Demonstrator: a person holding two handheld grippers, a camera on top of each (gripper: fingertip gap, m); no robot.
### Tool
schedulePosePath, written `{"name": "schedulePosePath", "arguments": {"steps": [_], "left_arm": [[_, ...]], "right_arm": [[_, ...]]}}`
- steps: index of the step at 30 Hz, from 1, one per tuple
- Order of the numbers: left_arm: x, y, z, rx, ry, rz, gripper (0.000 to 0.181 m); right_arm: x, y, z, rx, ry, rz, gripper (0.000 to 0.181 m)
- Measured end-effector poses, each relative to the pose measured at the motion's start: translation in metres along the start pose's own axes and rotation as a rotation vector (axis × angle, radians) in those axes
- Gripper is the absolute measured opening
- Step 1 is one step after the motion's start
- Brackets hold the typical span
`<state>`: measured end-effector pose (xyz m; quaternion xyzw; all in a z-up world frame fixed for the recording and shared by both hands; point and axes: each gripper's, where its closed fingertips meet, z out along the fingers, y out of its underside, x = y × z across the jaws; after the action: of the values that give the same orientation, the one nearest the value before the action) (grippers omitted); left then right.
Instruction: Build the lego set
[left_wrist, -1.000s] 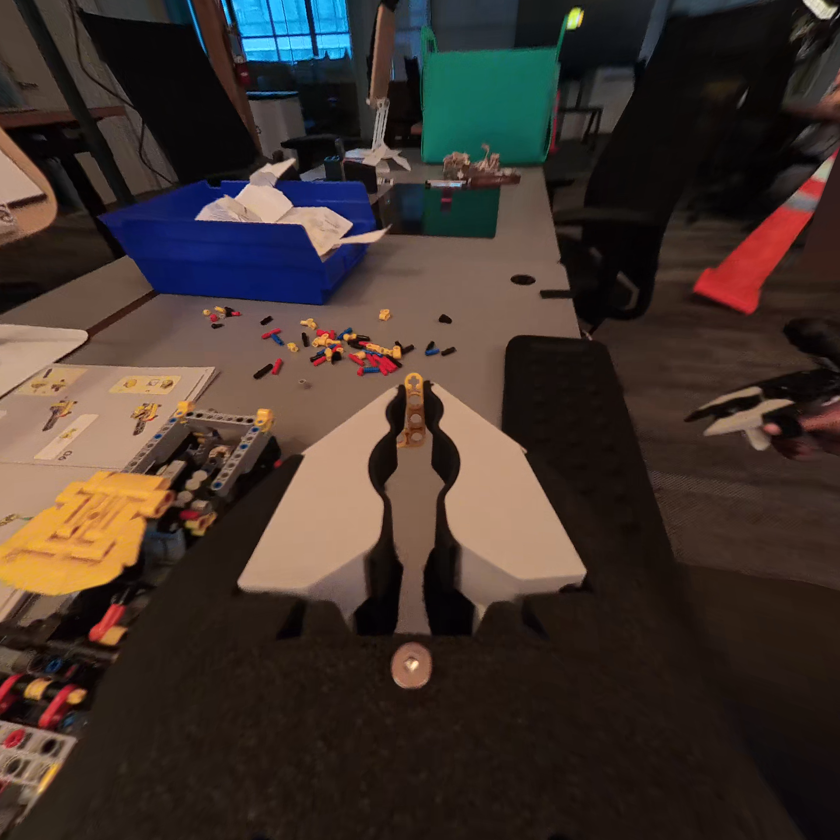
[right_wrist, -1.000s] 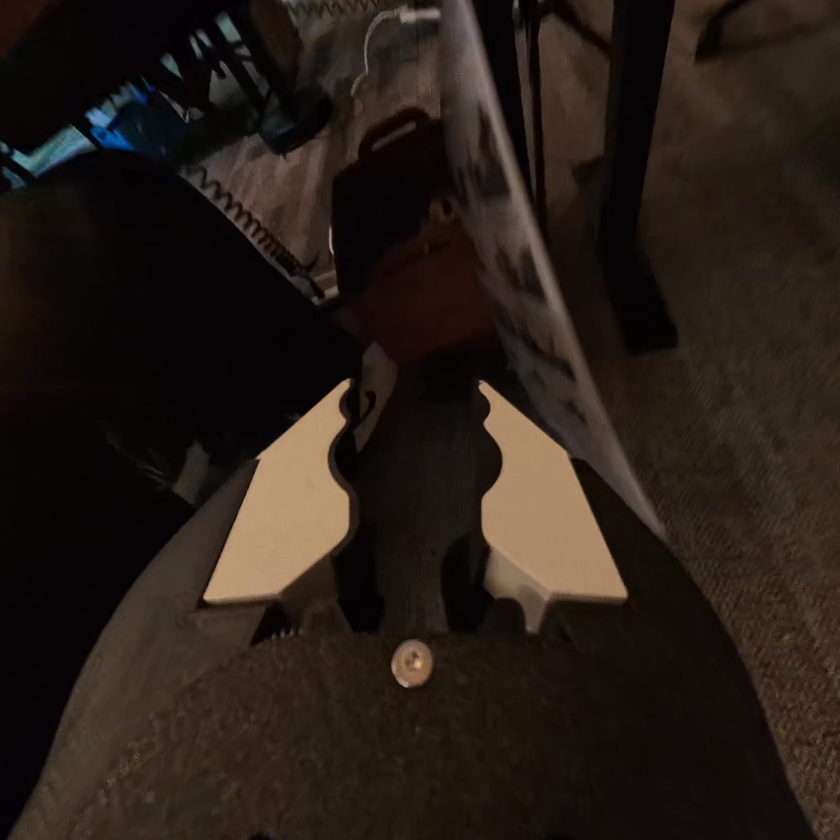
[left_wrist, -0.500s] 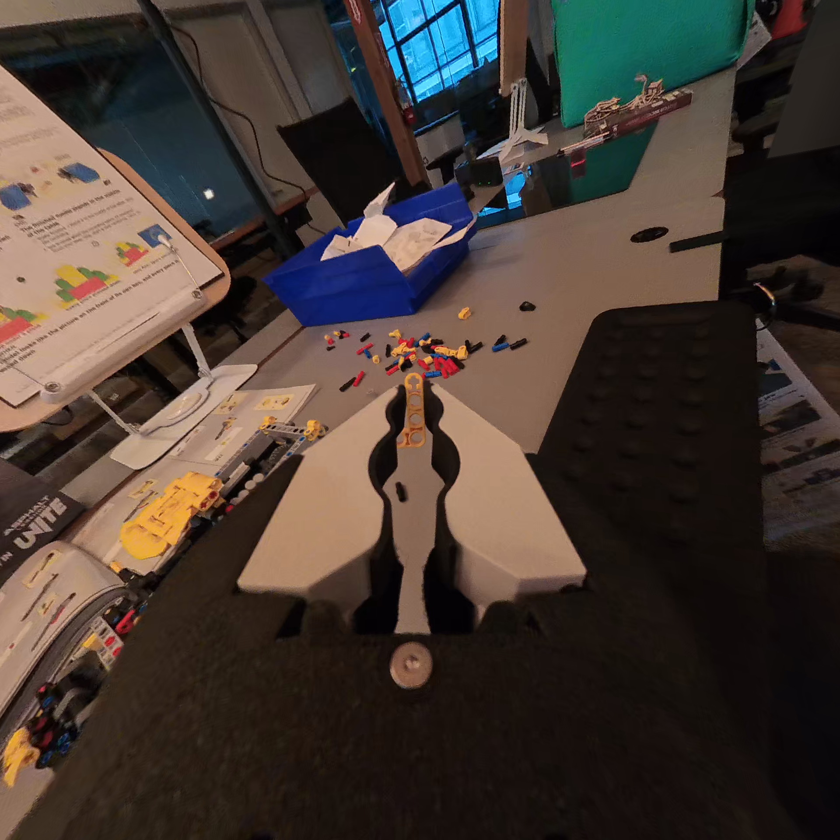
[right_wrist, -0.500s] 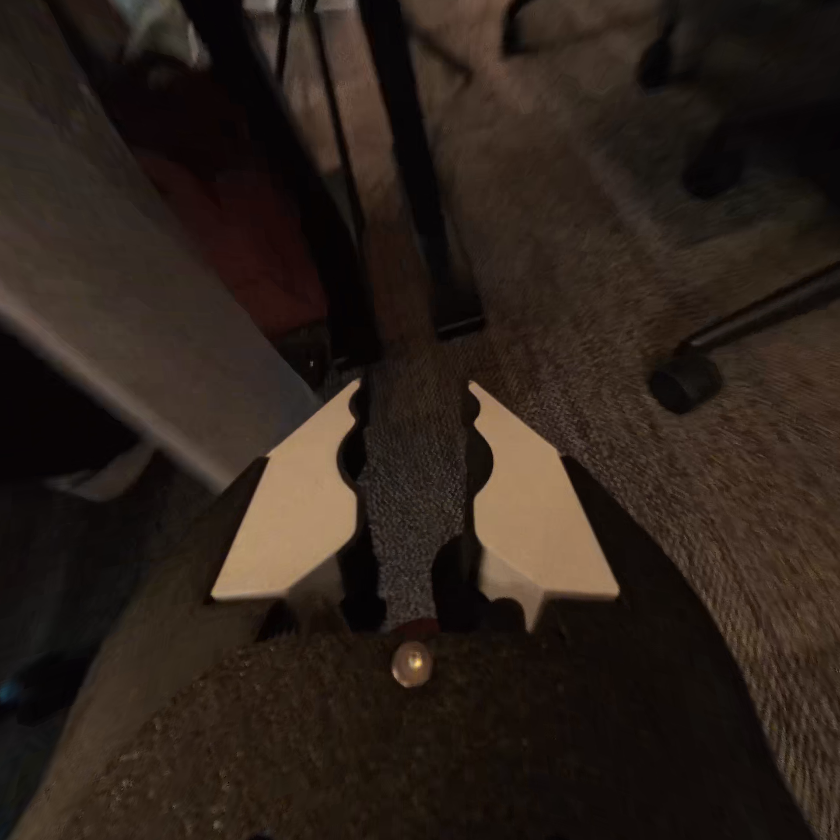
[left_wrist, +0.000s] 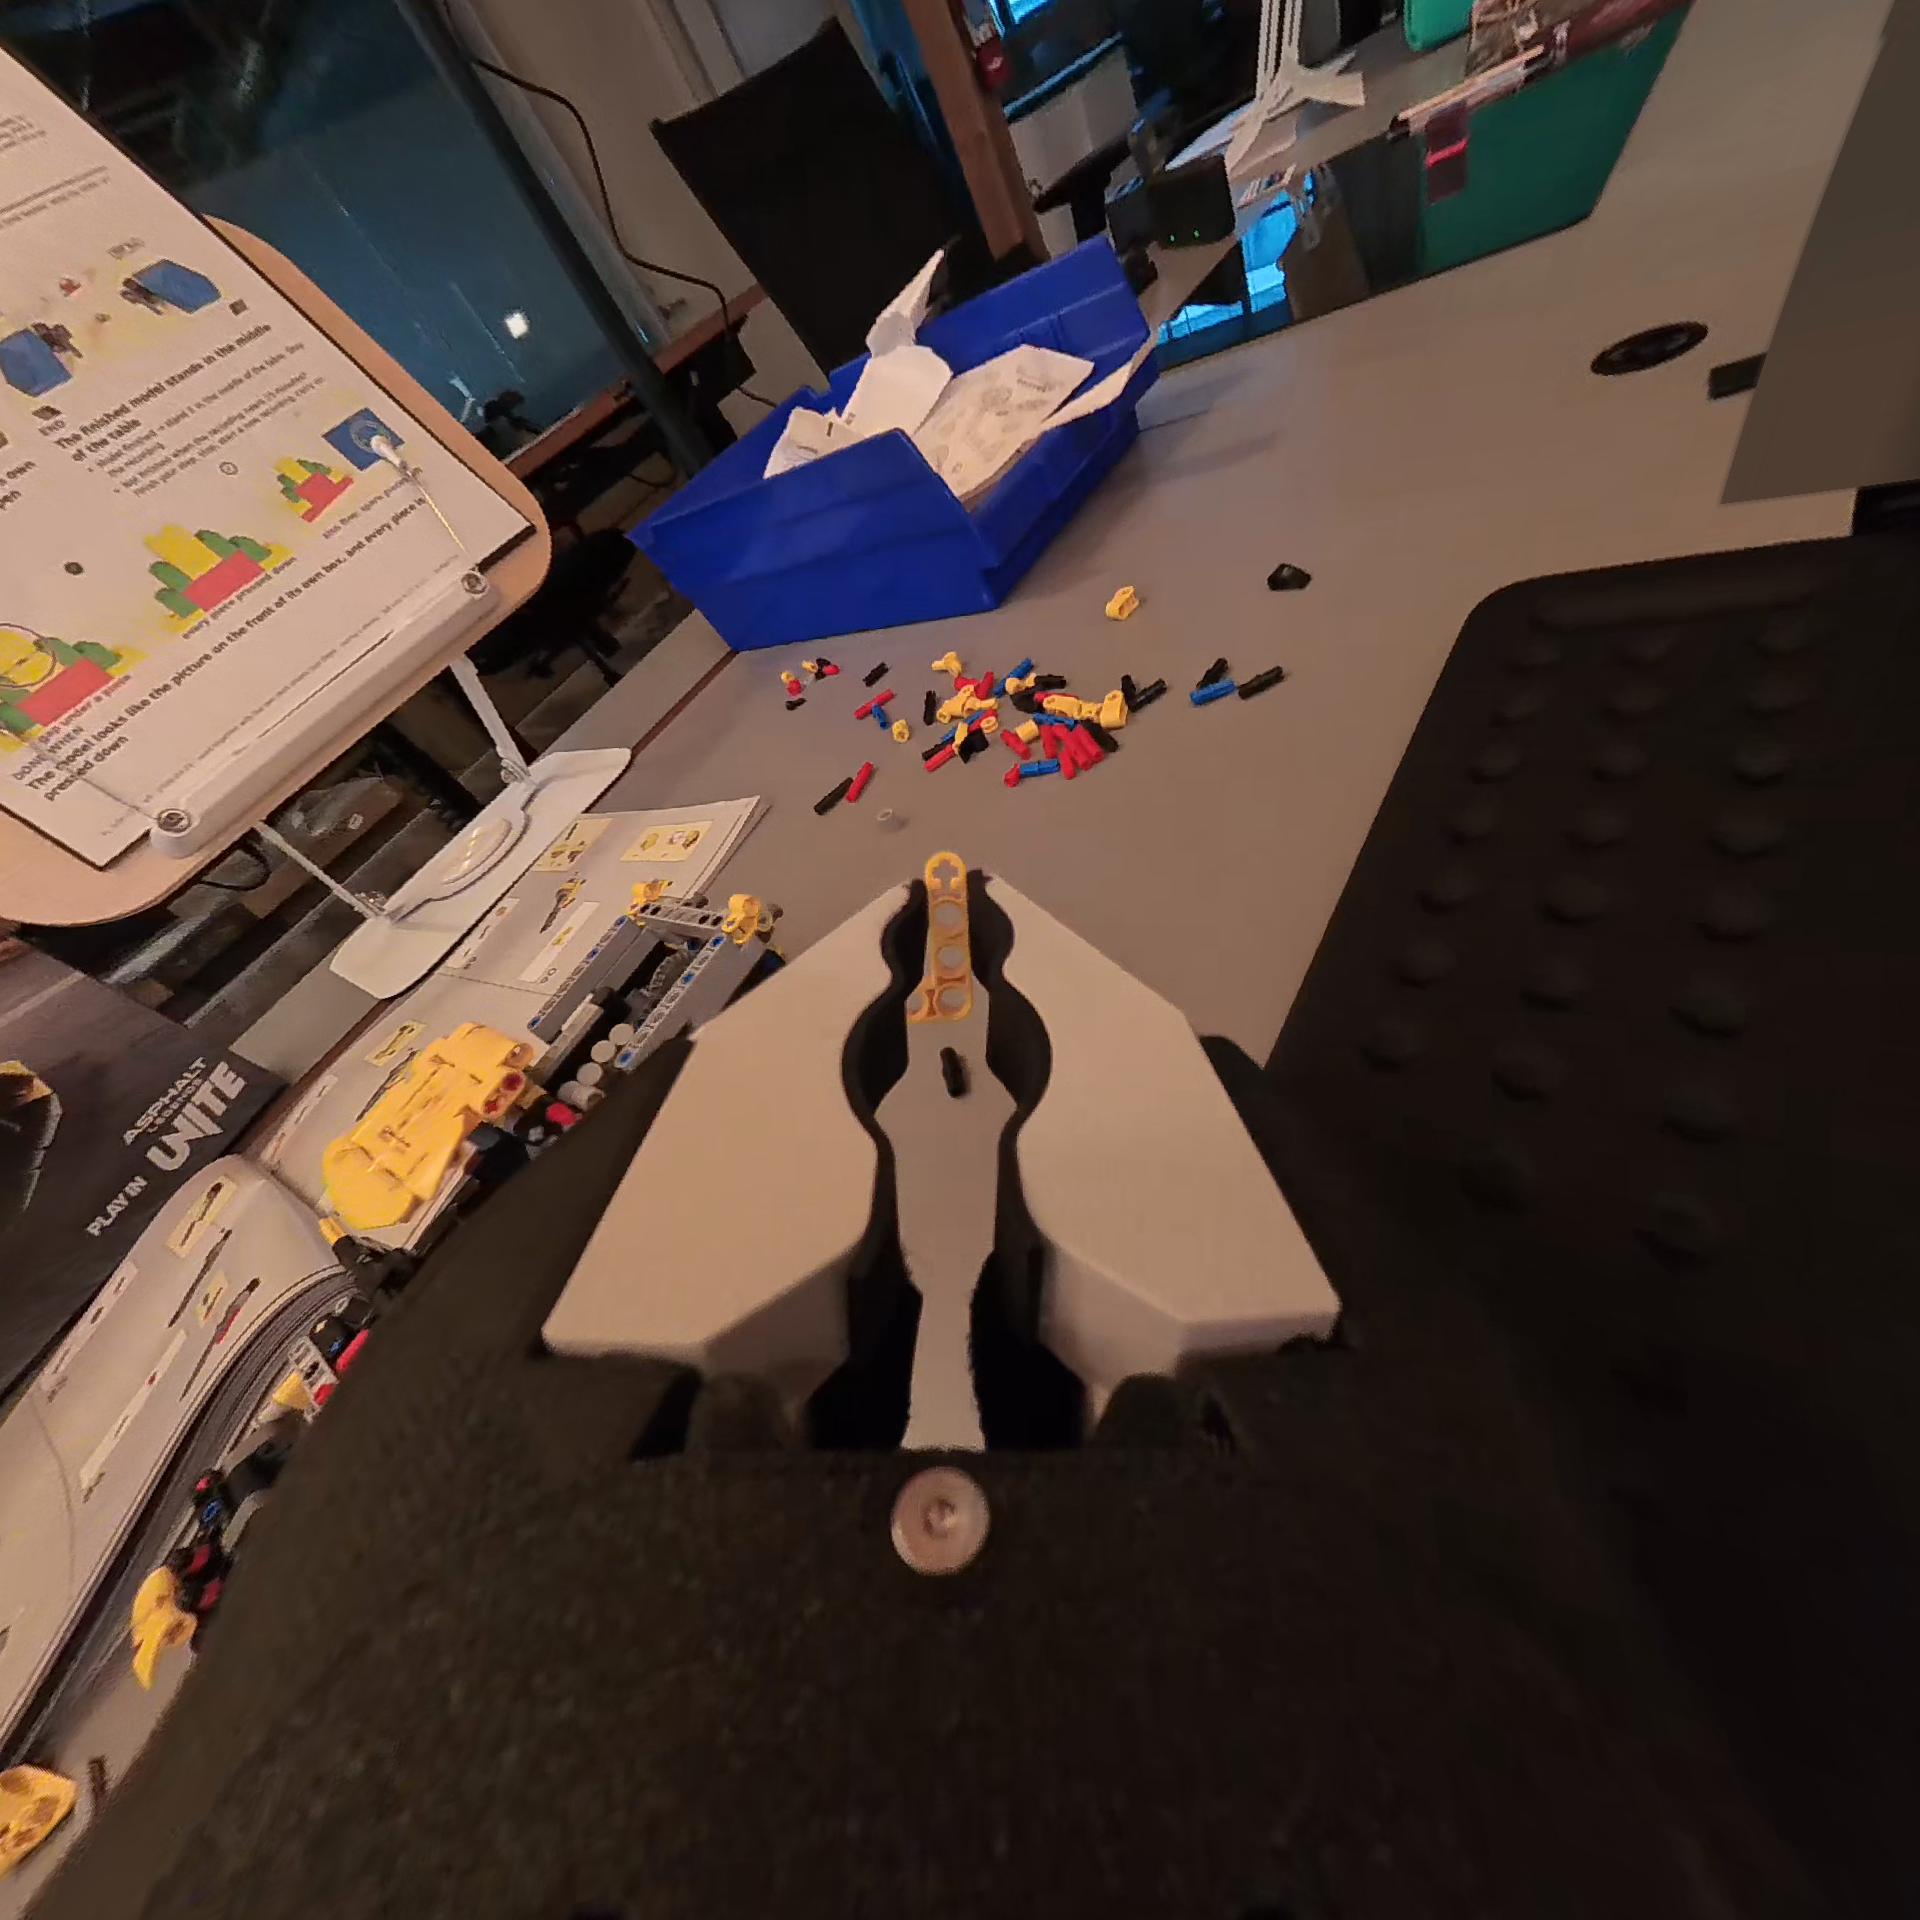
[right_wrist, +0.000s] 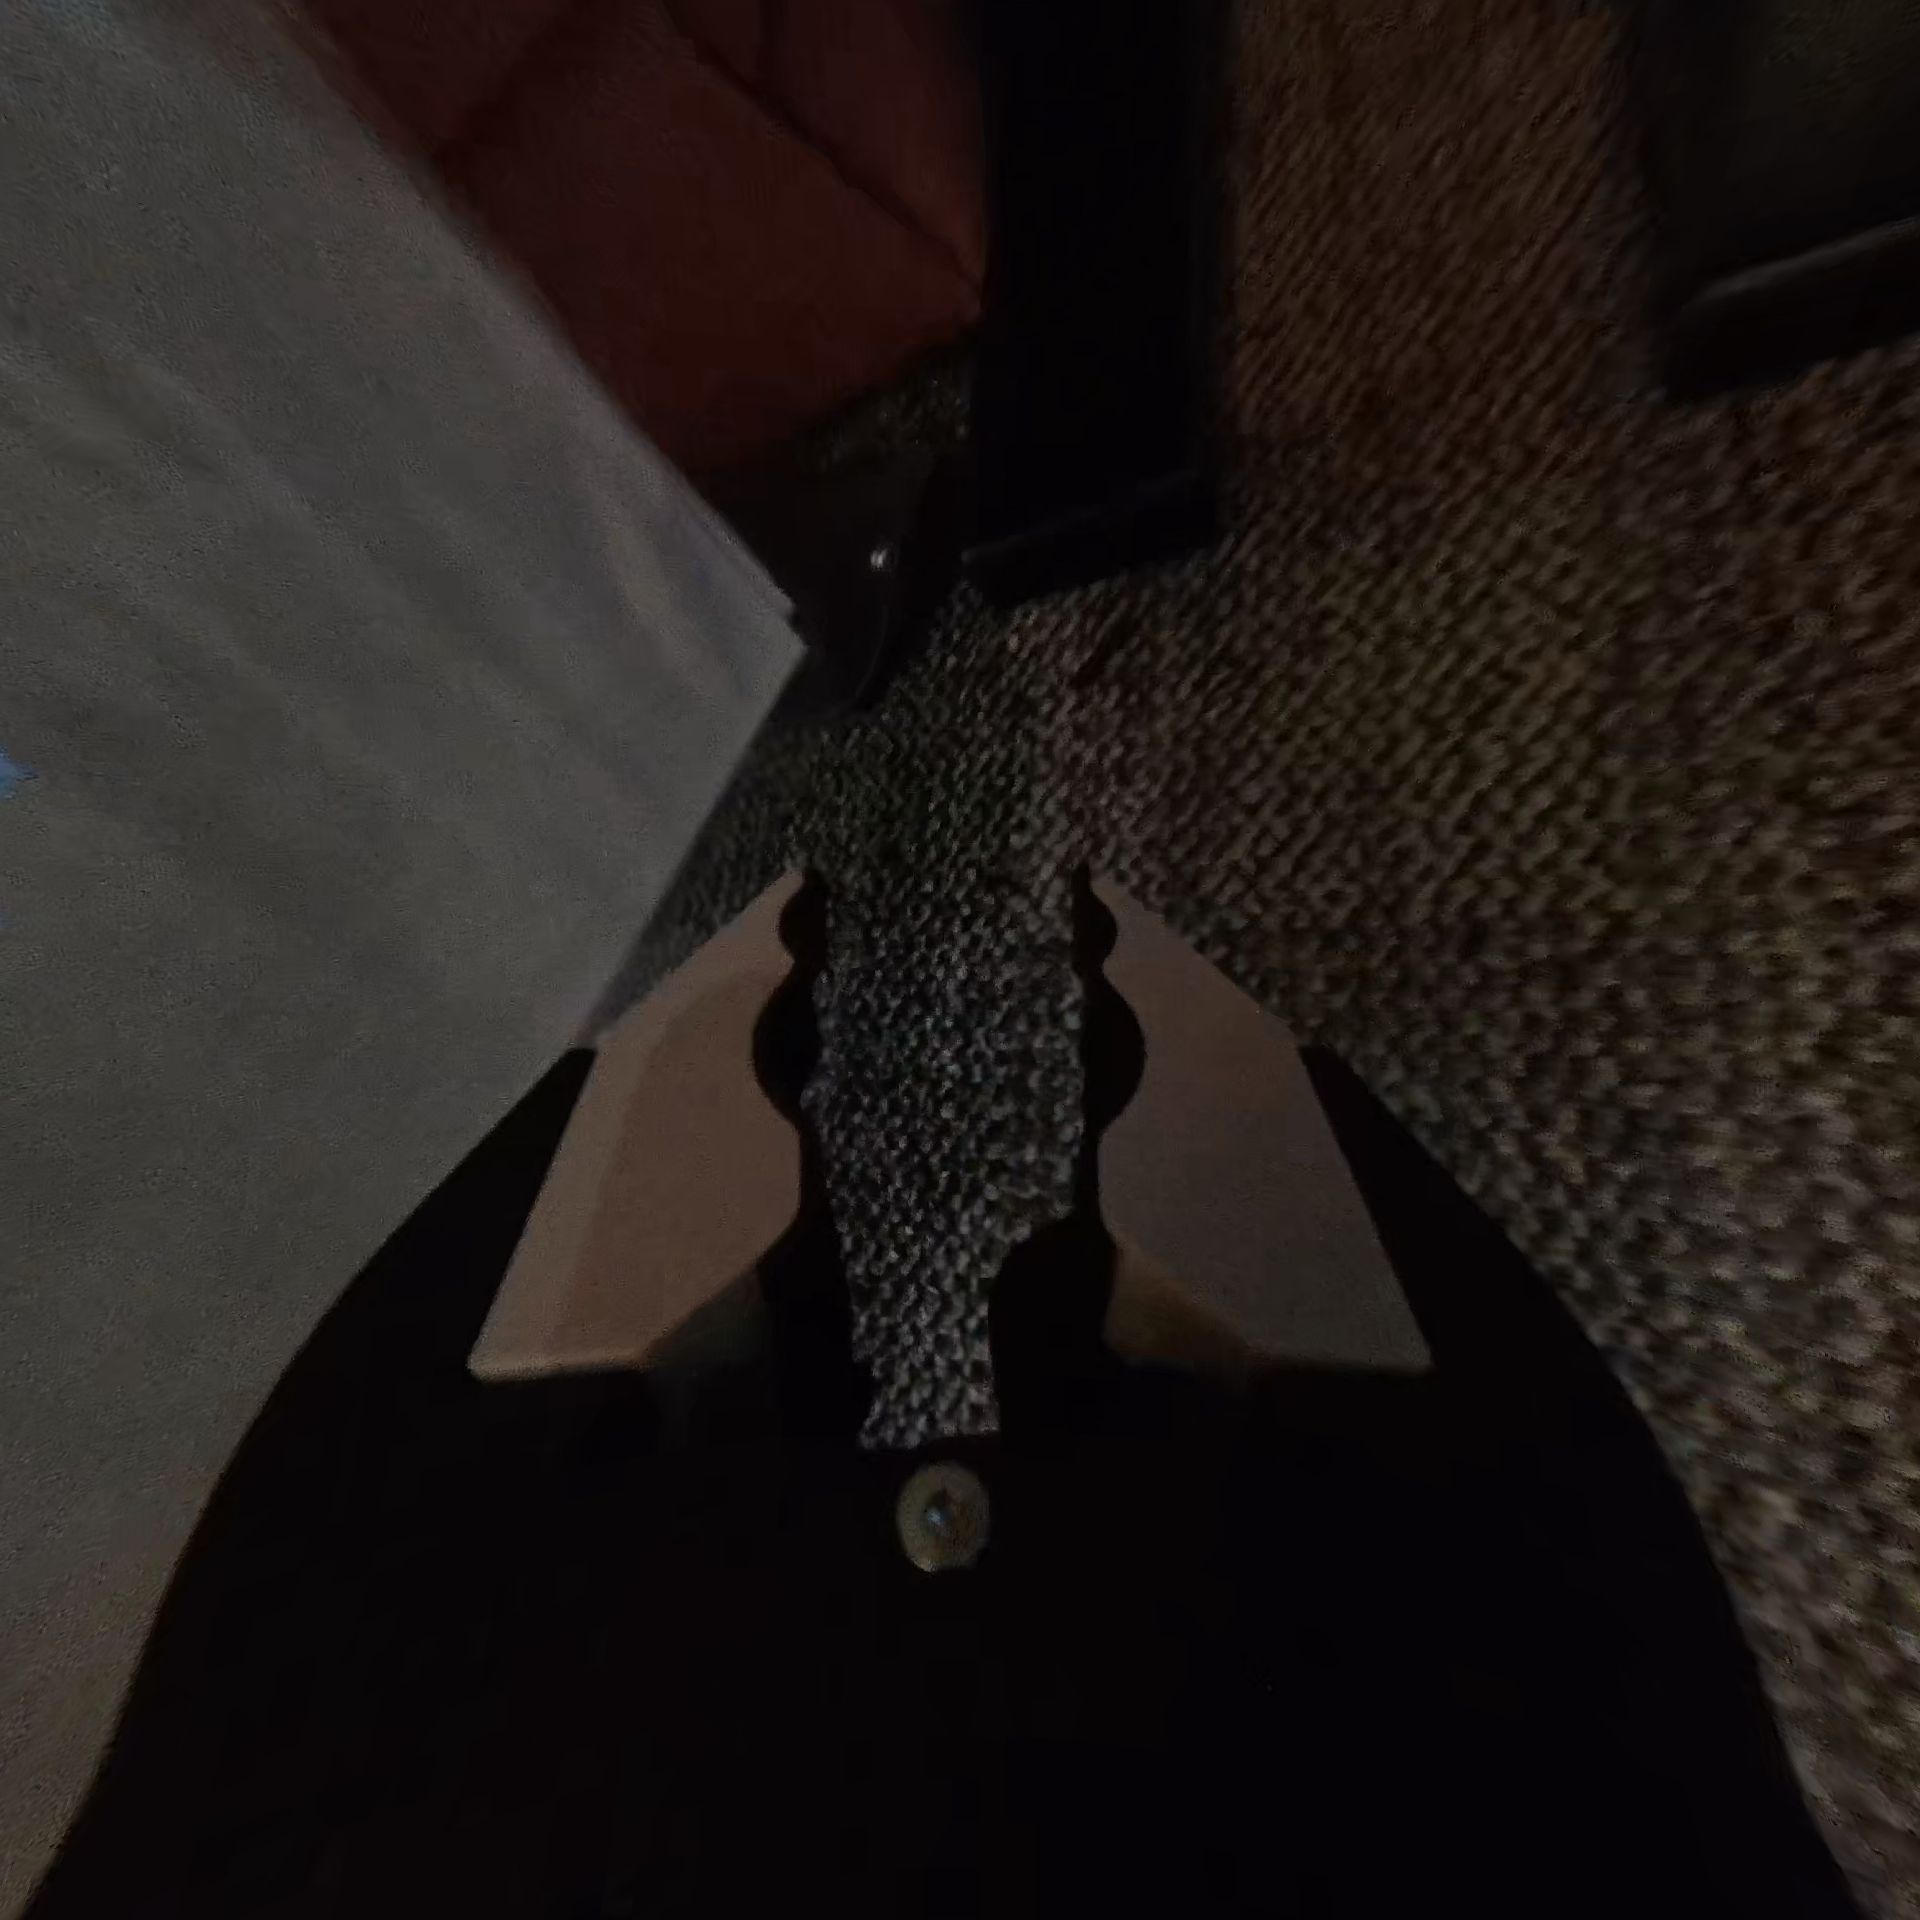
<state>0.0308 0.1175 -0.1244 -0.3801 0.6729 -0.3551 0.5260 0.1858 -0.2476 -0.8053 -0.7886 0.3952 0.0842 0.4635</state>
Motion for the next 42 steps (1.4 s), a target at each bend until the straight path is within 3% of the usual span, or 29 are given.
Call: {"name": "schedulePosePath", "arguments": {"steps": [4, 10, 13, 15, 21, 27, 31, 36, 40, 42], "left_arm": [[0.003, 0.003, 0.002, -0.019, 0.007, 0.025, 0.007], [0.003, 0.003, 0.003, -0.024, -0.004, 0.040, 0.007], [0.001, 0.004, 0.003, -0.029, -0.013, 0.039, 0.007], [0.002, 0.005, 0.003, -0.033, -0.014, 0.044, 0.007], [0.001, 0.005, 0.004, -0.035, -0.007, 0.029, 0.007], [0.001, 0.006, 0.004, -0.038, 0.002, 0.026, 0.007], [0.001, 0.005, 0.004, -0.034, 0.004, 0.023, 0.007], [-0.002, 0.002, 0.002, -0.015, -0.004, 0.009, 0.007], [-0.004, -0.001, 0.000, 0.006, -0.010, -0.006, 0.007], [-0.004, -0.002, -0.001, 0.014, -0.004, -0.016, 0.007]], "right_arm": [[0.005, 0.018, 0.026, 0.014, 0.038, -0.005, 0.049], [0.028, -0.015, 0.067, 0.121, 0.208, -0.161, 0.041], [0.038, -0.029, 0.086, 0.174, 0.388, -0.239, 0.034], [0.034, -0.028, 0.099, 0.176, 0.428, -0.222, 0.031], [0.049, -0.020, 0.104, 0.145, 0.716, -0.166, 0.020], [0.049, -0.013, 0.117, 0.053, 0.644, -0.146, 0.017], [0.052, -0.013, 0.114, 0.050, 0.657, -0.150, 0.005], [0.048, -0.015, 0.106, 0.094, 0.580, -0.113, 0.005], [0.058, -0.012, 0.056, 0.252, 0.504, -0.005, 0.005], [0.078, 0.006, 0.007, 0.330, 0.500, 0.147, 0.005]]}}
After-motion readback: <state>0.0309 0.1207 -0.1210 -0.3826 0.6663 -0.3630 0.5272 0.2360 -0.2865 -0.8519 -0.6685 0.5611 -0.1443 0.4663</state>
